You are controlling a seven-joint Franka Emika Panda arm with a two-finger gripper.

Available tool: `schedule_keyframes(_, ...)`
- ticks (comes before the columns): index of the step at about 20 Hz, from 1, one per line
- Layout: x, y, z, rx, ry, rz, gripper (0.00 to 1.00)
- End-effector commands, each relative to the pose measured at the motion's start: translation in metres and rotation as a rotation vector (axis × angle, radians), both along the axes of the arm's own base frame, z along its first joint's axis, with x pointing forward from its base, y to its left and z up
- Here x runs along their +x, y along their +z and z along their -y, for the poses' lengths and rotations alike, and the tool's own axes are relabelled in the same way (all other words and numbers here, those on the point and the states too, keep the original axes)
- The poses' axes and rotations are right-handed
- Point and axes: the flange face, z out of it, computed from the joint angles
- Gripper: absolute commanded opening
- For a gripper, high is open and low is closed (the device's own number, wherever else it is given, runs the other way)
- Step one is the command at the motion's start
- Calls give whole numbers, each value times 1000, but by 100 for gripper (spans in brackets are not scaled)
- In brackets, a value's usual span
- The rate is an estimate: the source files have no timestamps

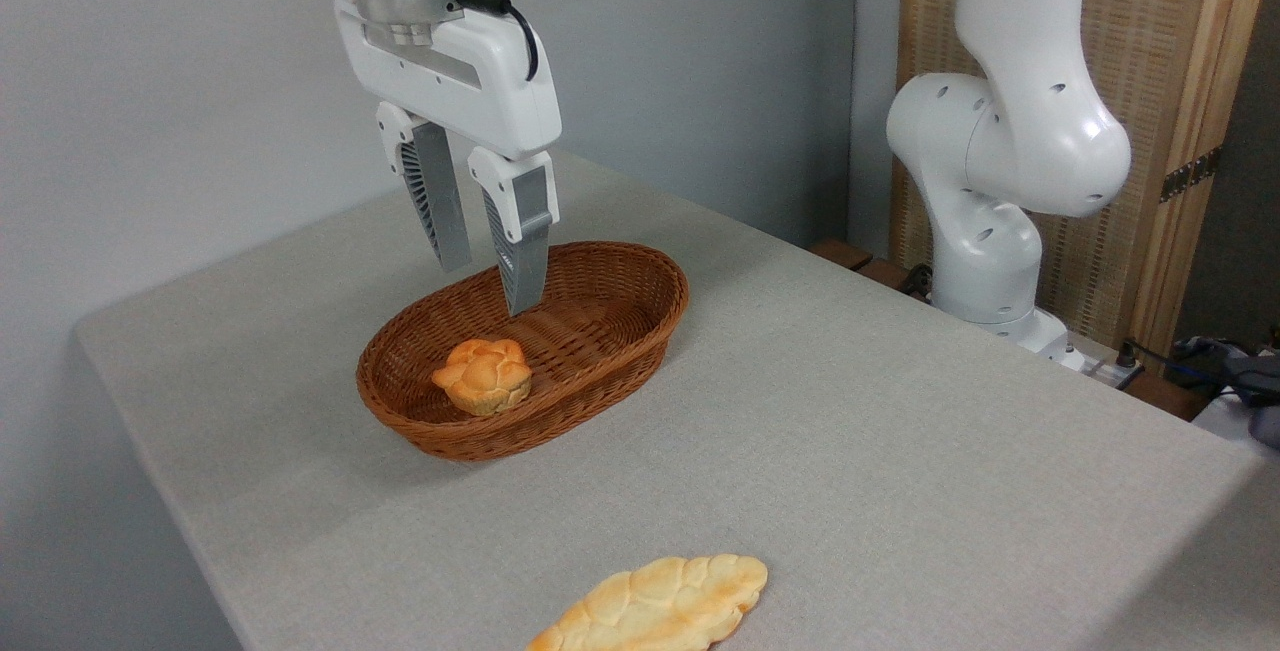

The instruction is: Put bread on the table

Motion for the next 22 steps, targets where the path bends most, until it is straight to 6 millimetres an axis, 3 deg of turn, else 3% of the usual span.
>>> schedule_keyframes(1, 2, 6, -15, -5, 31, -4, 100)
schedule_keyframes(12, -5, 1, 0, -11, 6, -7, 100)
schedule_keyframes(16, -23, -34, 39, -28, -54, 24, 100)
schedule_keyframes(18, -28, -52, 69, -49, -94, 22, 100)
schedule_keyframes(22, -34, -86, 101, -106, -110, 44, 100)
